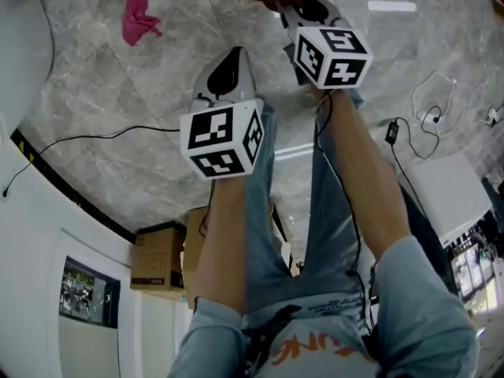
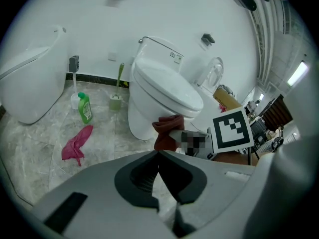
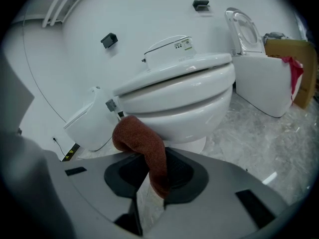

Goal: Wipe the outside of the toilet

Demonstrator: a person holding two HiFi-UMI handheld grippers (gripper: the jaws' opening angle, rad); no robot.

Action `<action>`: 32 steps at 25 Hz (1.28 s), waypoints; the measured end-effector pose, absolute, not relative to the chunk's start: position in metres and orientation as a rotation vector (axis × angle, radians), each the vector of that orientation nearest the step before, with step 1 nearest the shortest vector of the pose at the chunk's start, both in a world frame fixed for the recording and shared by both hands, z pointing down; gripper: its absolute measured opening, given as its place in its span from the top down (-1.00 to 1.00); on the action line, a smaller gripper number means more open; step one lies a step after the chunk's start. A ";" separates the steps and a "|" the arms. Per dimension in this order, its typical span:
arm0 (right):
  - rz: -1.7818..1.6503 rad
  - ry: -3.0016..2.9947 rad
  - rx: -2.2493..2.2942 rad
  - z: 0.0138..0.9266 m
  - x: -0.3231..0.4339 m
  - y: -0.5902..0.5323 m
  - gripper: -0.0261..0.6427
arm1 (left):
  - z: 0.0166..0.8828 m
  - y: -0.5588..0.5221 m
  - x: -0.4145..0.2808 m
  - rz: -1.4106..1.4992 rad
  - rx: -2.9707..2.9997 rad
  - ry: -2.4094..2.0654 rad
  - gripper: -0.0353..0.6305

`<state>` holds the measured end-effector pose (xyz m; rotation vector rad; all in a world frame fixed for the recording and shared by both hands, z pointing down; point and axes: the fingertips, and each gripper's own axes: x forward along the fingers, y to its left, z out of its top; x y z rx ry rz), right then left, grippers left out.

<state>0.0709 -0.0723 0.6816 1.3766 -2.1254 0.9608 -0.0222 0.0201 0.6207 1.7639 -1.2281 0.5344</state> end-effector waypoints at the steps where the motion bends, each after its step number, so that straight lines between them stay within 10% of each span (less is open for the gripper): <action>1: 0.963 -2.122 1.377 0.682 0.076 -0.071 0.67 | 0.620 0.018 -0.016 0.534 1.766 -1.225 0.91; 32: 0.886 -2.196 1.324 0.670 0.250 -0.176 0.67 | 0.627 -0.027 0.179 0.532 1.727 -1.211 0.91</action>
